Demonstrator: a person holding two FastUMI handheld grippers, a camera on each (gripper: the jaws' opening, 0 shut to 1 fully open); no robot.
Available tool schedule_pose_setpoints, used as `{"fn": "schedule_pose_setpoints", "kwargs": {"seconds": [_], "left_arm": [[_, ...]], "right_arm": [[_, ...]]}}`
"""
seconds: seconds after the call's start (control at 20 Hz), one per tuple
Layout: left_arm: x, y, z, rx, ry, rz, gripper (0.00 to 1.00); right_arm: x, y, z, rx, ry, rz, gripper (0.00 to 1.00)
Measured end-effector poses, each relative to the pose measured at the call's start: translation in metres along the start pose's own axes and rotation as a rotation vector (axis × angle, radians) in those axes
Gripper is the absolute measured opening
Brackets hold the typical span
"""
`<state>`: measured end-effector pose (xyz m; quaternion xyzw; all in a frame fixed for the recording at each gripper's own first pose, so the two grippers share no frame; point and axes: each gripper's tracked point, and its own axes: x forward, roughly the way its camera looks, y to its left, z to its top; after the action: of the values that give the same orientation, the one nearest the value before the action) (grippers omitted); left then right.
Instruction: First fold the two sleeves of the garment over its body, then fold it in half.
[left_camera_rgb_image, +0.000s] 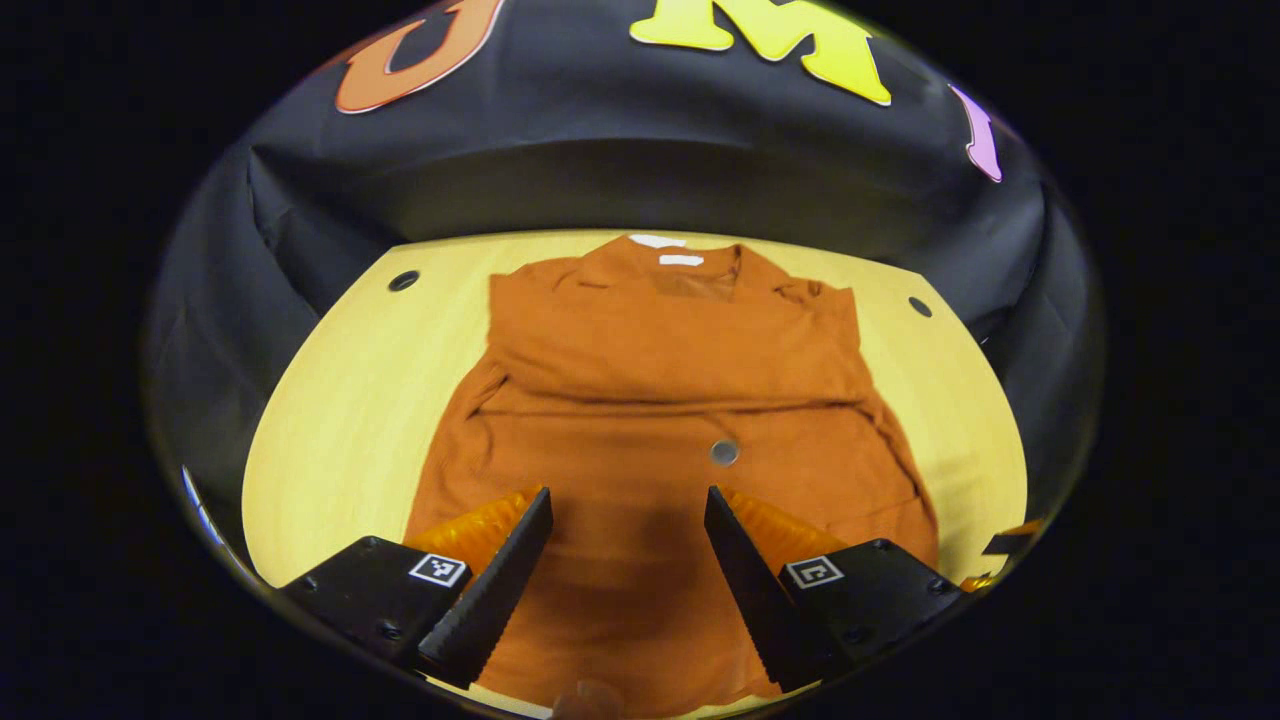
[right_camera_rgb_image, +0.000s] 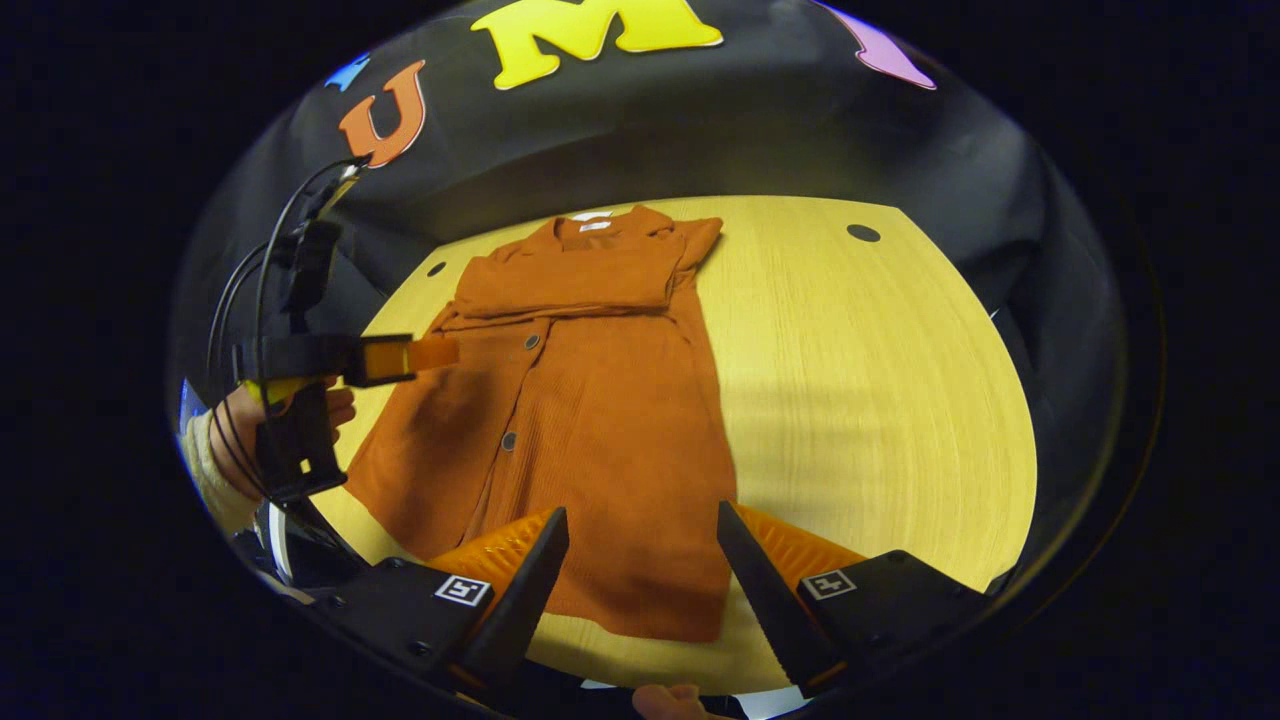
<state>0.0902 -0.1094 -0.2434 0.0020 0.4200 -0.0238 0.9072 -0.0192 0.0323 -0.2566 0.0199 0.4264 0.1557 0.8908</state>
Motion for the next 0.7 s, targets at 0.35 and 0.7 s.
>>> {"fn": "schedule_pose_setpoints", "kwargs": {"seconds": [0.35, 0.7], "left_arm": [[-0.022, 0.034, -0.078, -0.052, 0.092, 0.017, 1.00], [-0.025, 0.058, -0.093, -0.024, 0.149, 0.009, 0.99]], "right_arm": [[0.018, 0.014, -0.019, -0.029, 0.050, -0.007, 0.96], [0.032, 0.002, -0.038, 0.039, 0.110, 0.003, 0.96]]}}
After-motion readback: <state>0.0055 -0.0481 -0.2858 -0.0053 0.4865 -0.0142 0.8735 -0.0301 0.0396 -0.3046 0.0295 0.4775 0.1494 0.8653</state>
